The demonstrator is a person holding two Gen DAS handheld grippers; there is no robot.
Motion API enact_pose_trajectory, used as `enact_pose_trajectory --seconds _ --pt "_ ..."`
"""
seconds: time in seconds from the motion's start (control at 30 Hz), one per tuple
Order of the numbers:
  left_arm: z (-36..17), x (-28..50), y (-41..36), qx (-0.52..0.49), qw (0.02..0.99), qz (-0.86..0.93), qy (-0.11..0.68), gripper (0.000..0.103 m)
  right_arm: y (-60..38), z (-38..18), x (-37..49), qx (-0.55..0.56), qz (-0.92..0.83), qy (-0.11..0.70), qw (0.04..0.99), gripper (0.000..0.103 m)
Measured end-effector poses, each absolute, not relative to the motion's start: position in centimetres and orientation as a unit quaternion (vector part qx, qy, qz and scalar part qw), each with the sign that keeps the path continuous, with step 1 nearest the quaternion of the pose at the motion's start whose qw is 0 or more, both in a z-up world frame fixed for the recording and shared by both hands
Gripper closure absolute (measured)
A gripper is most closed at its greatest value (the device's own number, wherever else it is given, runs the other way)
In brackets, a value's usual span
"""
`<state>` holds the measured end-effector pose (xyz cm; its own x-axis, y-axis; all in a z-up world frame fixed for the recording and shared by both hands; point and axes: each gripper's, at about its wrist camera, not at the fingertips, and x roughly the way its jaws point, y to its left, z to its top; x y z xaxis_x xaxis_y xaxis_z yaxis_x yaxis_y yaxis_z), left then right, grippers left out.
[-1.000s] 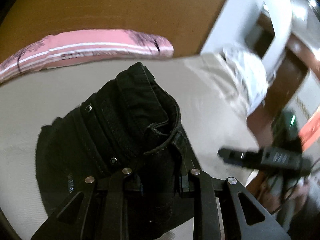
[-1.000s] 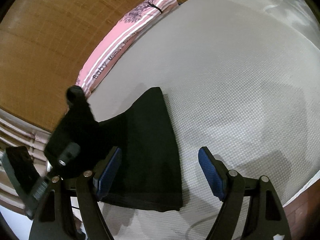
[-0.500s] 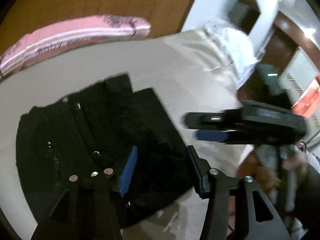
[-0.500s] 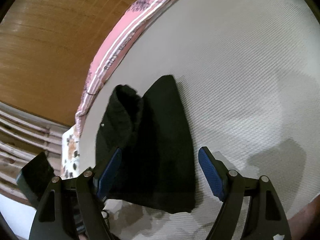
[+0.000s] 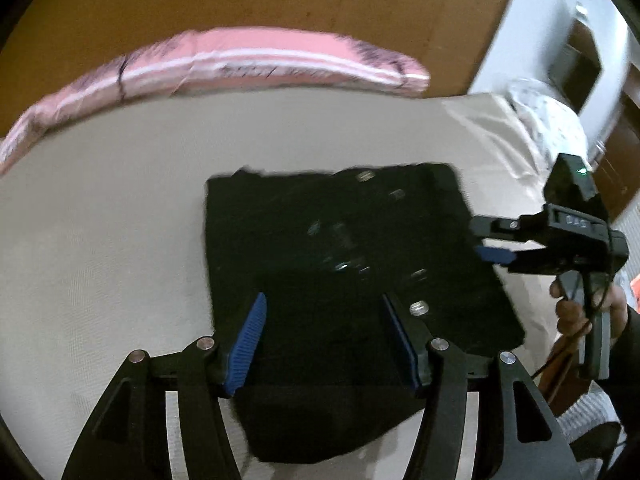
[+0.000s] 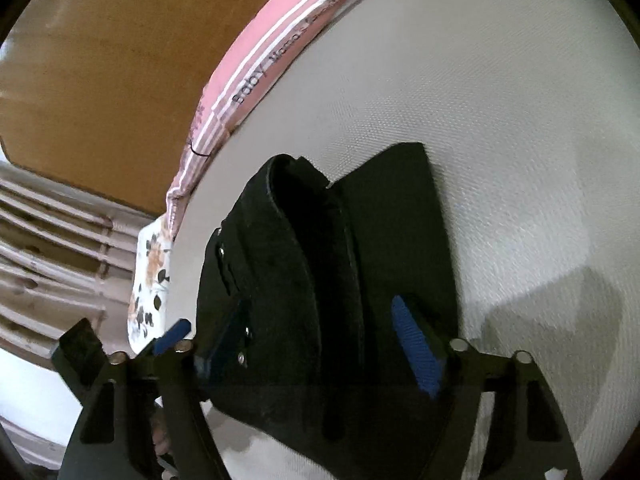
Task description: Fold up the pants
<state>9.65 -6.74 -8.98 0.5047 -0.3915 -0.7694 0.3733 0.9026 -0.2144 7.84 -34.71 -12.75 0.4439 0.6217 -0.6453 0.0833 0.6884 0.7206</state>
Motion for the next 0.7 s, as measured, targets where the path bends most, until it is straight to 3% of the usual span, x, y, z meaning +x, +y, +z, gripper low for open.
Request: enact_pose_trajectory --seconds 0.2,0.3,0.37,0.47,0.7 --pt "-10.6 9.5 -7.0 0.013 0.867 -0.211 0.452 0.043 -33.4 -13.1 9.5 0.329 0.191 0.489 0.785 0.041" --pt "-11.1 9.9 -7.4 0.015 0.865 -0.210 0.455 0.040 -32.9 -13.3 10.0 0.323 0.193 0.492 0.785 0.053" --pt "-11.2 9.9 -7.4 0.012 0.864 -0.211 0.456 0.039 -32.4 -13.3 10.2 0.327 0.205 0.500 0.775 0.075" --pt "-11.0 10.0 -7.4 0.011 0.863 -0.209 0.460 0.039 -31.9 -12.6 9.7 0.318 0.187 0.498 0.785 0.084" --pt "-9.3 10.0 -7.2 0.005 0.873 -0.188 0.450 0.039 -30.8 -8.5 8.1 0.280 0.147 0.473 0.823 0.093"
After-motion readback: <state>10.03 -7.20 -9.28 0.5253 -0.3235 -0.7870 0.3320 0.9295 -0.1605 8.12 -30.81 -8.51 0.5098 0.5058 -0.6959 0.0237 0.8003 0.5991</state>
